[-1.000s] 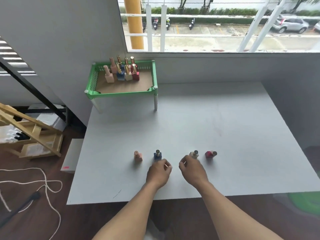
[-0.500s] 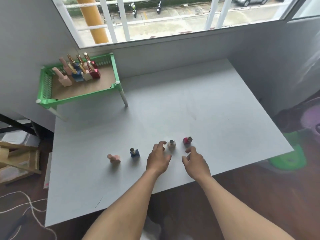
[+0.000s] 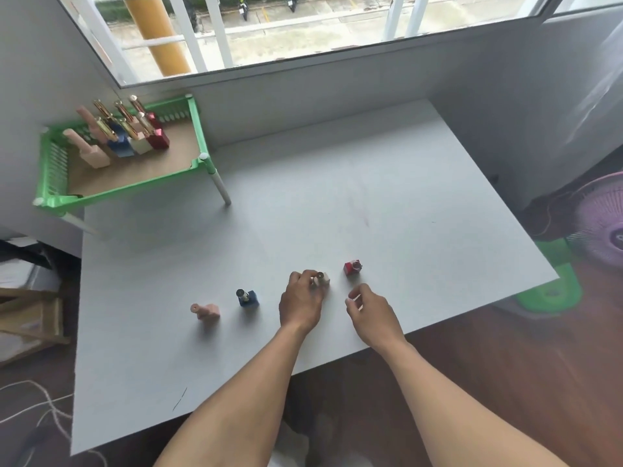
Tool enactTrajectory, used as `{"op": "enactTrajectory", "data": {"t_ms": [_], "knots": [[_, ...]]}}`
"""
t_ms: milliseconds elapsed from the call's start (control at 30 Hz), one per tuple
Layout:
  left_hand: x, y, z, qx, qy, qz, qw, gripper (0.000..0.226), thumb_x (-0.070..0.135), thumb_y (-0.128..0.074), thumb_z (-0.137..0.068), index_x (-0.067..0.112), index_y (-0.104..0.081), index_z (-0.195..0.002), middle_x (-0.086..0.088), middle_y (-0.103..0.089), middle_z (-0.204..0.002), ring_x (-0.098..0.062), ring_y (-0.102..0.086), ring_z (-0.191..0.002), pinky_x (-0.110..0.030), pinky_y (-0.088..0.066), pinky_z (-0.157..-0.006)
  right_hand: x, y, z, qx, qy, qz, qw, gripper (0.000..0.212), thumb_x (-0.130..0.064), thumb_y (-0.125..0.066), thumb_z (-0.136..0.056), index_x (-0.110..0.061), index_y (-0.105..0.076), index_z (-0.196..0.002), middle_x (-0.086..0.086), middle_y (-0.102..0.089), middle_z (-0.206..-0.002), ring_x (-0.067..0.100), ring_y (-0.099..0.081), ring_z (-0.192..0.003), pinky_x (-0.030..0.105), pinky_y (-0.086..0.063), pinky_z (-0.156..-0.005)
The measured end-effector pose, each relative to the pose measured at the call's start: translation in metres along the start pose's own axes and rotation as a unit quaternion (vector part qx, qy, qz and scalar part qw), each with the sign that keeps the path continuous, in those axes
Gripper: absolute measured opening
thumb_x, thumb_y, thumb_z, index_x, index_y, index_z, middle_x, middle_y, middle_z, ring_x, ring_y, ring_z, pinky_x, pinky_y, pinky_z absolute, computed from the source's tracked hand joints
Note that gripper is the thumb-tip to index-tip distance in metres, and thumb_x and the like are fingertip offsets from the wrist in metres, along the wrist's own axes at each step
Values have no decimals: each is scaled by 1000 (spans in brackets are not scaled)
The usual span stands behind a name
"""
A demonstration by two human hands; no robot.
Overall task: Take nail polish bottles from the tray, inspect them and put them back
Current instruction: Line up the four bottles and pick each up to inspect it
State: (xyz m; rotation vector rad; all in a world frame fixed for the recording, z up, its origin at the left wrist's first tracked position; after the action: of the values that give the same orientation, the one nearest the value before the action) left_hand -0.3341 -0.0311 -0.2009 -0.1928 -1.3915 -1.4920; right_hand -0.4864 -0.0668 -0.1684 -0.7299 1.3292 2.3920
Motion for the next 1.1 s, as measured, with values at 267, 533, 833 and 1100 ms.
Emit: {"op": "enactTrajectory", "data": {"t_ms": [267, 533, 833, 1100], "knots": [[3, 19, 11, 8, -26, 28, 999, 25, 50, -53, -93, 36, -59, -112, 11, -56, -108, -11, -63, -77, -30, -49, -76, -34, 11, 0, 36, 106, 4, 994, 28, -53, -38, -96, -27, -49, -97, -6, -64, -76, 22, -61, -73, 36, -47, -65], [24, 60, 21, 56, -74, -2, 996, 20, 41, -53, -94, 30, -60, -110, 12, -57, -100, -11, -62, -71, -29, -43, -71, -85, 42, 11, 74, 232, 27, 970, 51, -61, -45, -91, -39, -37, -136, -13, -54, -93, 11, -54, -73, 27, -41, -68], [40, 103, 31, 95, -105, -42, 989, 18, 46, -58, -91, 35, -62, -105, 11, -58, -98, -15, -65, -78, -32, -50, -70, -116, 61, 20, 81, 296, 75, 949, 25, -35, -52, -97, -27, -61, -119, -9, -67, -109, 14, -64, -93, 27, -43, -71], [41, 120, 45, 117, -113, -57, 985, 17, 40, -60, -89, 37, -63, -106, 9, -59, -99, -17, -66, -79, -31, -49, -73, -125, 66, 31, 100, 289, 88, 948, 24, -28, -49, -99, -26, -61, -119, -9, -66, -115, 17, -64, -92, 32, -49, -77]]}}
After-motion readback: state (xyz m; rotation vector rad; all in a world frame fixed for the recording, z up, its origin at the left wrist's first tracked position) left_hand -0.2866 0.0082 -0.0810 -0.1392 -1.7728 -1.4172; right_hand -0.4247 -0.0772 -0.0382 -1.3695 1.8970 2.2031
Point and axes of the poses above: each hand's wrist, its own z-axis away from the middle knuckle, its own y-axis out of the back of the hand, x = y × z, the point moved 1 cm from there along -z, towards the middle knuckle
